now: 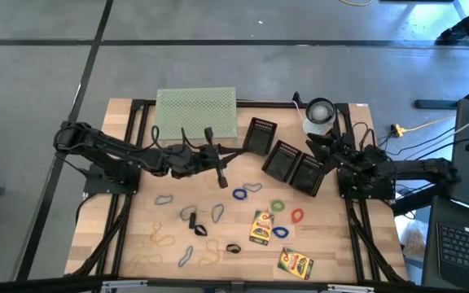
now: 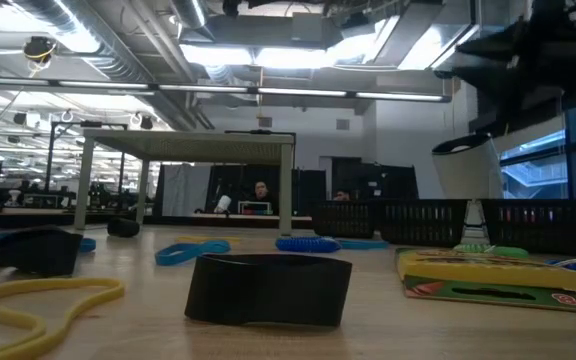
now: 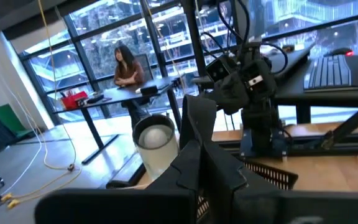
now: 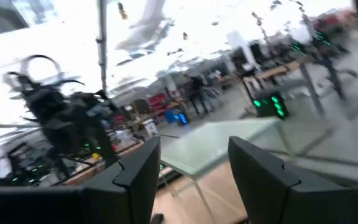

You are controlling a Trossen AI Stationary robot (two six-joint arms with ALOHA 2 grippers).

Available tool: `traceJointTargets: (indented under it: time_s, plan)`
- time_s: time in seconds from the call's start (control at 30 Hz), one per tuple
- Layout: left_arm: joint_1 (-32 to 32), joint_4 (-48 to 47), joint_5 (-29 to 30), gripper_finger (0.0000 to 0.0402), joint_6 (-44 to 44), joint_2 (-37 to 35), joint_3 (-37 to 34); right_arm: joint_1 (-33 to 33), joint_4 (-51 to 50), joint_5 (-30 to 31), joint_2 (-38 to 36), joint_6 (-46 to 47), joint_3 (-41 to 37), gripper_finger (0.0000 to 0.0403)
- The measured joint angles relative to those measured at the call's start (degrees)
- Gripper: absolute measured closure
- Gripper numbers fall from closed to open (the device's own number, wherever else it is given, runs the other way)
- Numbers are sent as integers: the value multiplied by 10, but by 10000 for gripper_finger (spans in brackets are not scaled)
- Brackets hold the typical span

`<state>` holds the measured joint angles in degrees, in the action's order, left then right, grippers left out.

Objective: Pick & Place Office Desk Supplies
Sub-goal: Put the black rubber into the bottom black bin

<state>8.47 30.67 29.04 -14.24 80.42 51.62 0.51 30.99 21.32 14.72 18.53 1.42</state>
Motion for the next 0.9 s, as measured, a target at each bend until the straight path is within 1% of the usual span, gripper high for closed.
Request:
traceJointTargets:
  time_s: [0.13,0.23,0.3,0.53,0.63,0.77,0.83,0.9]
  plan:
    - [0,0,0,396,19,0,0,0,16,-26,50,-10,27,211]
    - [0,8,0,397,25,0,0,0,20,-30,100,-5,56,211]
    - [0,10,0,395,27,0,0,0,37,-47,140,-7,74,211]
    - [0,9,0,396,38,0,0,-5,143,-168,298,-43,143,211]
    - [0,9,0,396,56,0,0,-18,162,-217,368,-92,183,211]
    - [0,4,-12,393,88,4,0,-39,163,-300,456,-175,244,211]
    - [0,-4,-22,392,105,4,0,-48,161,-320,491,-219,272,211]
    - [2,-19,-24,393,120,4,0,-52,151,-320,519,-264,296,211]
